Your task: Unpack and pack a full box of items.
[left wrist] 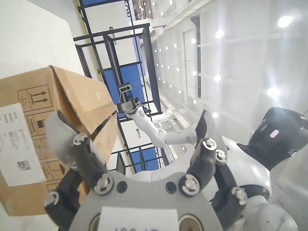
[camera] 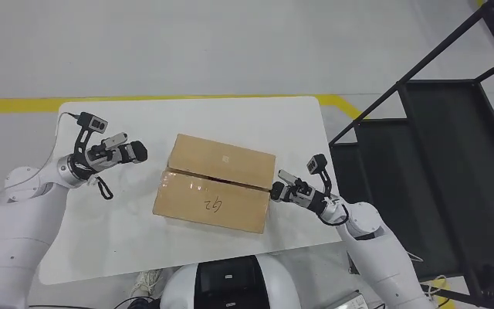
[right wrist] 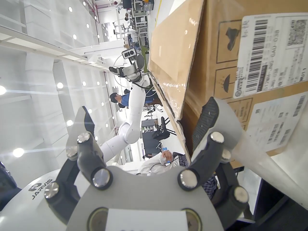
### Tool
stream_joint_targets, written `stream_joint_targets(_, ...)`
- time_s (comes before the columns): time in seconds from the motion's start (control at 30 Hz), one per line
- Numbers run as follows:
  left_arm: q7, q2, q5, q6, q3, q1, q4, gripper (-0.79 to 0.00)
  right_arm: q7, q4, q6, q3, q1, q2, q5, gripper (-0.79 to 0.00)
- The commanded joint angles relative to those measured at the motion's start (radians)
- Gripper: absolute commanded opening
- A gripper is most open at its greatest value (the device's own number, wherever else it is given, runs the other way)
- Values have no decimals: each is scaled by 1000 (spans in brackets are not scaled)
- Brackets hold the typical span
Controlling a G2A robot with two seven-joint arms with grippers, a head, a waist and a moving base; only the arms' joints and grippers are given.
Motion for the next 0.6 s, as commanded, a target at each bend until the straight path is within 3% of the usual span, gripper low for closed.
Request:
stream_joint_targets(0.0, 5, -2, -2, -5, -3, 16, -21, 0, -1, 2, -7, -10, 11, -2, 6, 0)
stream_joint_targets(0.3, 6, -7, 0, -6, -16, 43, -47, 0, 56, 16, -15, -27, 90, -10, 172, 0)
stream_joint_targets(0.57, 8, -14, -4, -8, -24, 58, -65, 0, -42, 121, -27, -78, 252, -33, 251, 0)
